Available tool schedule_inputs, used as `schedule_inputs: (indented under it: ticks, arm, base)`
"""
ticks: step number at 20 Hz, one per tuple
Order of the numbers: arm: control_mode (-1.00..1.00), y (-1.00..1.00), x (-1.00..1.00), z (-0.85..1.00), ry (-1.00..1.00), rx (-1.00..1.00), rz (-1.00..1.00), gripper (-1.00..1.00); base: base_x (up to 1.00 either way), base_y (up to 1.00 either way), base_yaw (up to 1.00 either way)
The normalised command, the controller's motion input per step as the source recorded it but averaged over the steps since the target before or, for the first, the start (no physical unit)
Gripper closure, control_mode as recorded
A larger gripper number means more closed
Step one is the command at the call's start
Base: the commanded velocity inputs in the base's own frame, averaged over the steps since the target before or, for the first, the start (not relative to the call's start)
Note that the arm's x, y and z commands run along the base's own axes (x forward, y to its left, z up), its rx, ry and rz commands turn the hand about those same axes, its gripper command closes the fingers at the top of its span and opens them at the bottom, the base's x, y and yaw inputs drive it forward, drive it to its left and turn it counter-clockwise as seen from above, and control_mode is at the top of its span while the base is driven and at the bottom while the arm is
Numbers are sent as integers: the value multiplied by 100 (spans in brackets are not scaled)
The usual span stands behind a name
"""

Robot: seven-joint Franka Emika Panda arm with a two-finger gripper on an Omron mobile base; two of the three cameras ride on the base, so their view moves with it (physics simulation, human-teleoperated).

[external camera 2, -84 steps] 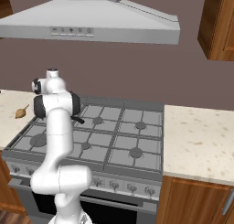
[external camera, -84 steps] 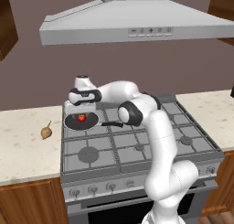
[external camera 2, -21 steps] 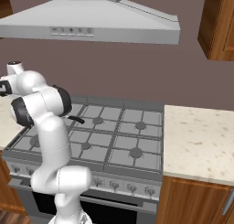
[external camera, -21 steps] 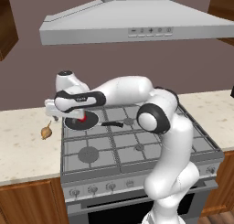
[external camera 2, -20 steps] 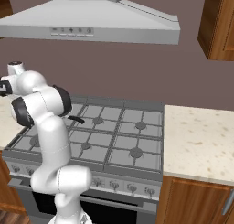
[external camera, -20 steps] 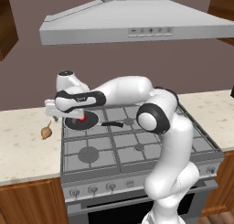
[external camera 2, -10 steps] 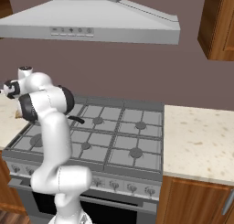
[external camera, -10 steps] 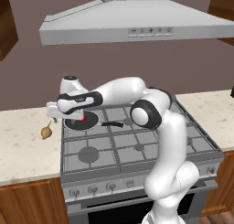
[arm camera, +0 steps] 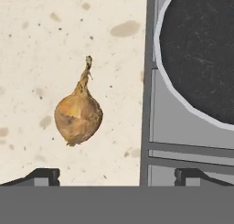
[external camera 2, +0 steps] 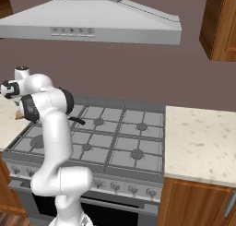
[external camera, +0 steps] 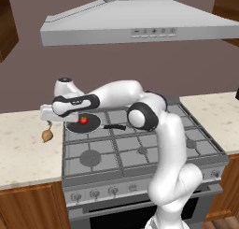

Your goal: Place the pan on the rear left burner on the stove. Then place the tomato and the onion in the pan and turn on the rear left burner.

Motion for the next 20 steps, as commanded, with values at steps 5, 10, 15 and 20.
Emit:
schedule_inputs:
  ticks: [5, 10, 15, 20]
  arm:
    - [-100, 30, 24, 0, 0, 0, 3, -100]
    - [-100, 27, 26, -7, 0, 0, 3, -100]
    - [-100, 21, 9, 0, 0, 0, 2, -100]
    - [-100, 4, -1, -5, 5, 0, 1, -100]
  base:
    - [0, 0, 0]
    - [0, 0, 0]
    - [0, 0, 0]
    - [0, 0, 0]
